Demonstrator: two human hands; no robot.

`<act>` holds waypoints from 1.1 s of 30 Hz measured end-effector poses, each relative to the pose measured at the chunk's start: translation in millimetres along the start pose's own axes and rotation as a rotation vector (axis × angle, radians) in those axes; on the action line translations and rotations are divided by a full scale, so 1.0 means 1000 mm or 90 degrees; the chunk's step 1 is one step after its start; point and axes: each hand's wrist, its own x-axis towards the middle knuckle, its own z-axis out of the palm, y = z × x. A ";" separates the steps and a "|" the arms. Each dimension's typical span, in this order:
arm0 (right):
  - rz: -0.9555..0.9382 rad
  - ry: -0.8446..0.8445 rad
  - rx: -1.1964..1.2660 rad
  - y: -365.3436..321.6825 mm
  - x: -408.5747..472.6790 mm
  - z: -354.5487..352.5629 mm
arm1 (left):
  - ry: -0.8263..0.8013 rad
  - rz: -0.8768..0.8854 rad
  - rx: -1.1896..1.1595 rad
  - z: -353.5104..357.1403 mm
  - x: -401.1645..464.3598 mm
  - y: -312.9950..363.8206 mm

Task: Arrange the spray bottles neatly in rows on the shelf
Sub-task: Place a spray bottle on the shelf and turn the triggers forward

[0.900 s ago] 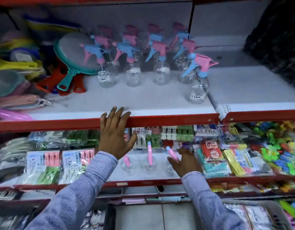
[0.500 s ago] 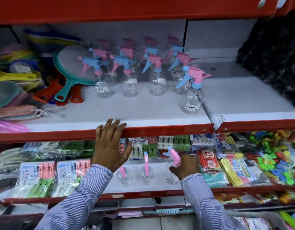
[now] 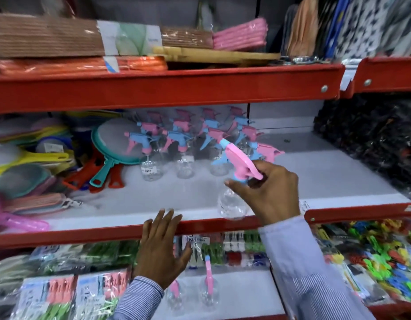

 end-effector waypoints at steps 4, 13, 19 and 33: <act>0.039 0.006 0.008 0.007 0.035 0.035 | -0.015 -0.008 -0.002 0.000 0.000 -0.001; 0.100 0.035 0.028 0.042 0.049 0.091 | -0.006 -0.016 0.004 -0.002 -0.001 0.004; 0.142 0.071 0.120 0.041 0.040 0.097 | -0.009 -0.012 0.007 -0.003 0.000 0.004; 0.047 0.099 0.069 0.044 -0.040 0.055 | -0.004 -0.002 0.100 -0.018 -0.006 -0.020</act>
